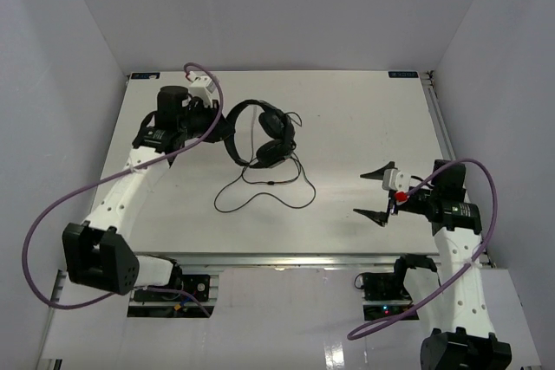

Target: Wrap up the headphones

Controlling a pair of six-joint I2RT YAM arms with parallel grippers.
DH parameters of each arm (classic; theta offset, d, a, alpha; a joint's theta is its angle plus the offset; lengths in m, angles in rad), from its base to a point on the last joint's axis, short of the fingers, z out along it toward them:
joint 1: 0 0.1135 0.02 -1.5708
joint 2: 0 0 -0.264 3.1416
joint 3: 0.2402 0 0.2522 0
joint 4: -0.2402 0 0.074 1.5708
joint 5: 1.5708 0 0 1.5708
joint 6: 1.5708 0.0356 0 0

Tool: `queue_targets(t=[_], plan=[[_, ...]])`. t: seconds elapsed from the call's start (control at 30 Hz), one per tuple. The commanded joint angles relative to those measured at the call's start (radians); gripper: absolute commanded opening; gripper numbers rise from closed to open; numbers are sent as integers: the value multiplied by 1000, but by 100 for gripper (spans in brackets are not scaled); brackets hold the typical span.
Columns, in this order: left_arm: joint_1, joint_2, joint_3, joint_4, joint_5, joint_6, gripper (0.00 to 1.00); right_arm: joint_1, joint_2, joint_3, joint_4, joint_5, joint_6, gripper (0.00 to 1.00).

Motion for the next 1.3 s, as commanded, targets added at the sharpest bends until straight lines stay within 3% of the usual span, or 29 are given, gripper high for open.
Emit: queue_targets(t=[0.0,0.1,0.13,0.23,0.4,0.6,0.97,1.1,1.2,1.27], plan=[[32,-141,-17,29,94,-28,0,7,11,21,446,-86,474,90],[30,-197,4,27,140,-74,0,43,6,-55,895,-97,894,90],[30,-203,13,23,158,-98,0,67,10,-81,1065,-86,964,90],[20,-210,66,-7,176,-132,0,95,60,-50,1217,-67,1119,90],[0,-203,89,27,236,-279,0,201,161,64,1161,-37,1163,91],[-45,-194,148,121,264,-461,0,395,325,223,974,182,1123,92],[-84,-219,273,207,244,-657,0,592,688,452,1162,242,1228,90],[-85,-232,295,214,241,-704,0,658,790,507,1193,133,1261,90],[-85,-241,311,213,232,-722,0,709,813,443,1376,16,1351,90],[-85,-245,318,212,225,-728,0,748,804,405,1383,29,1328,91]])
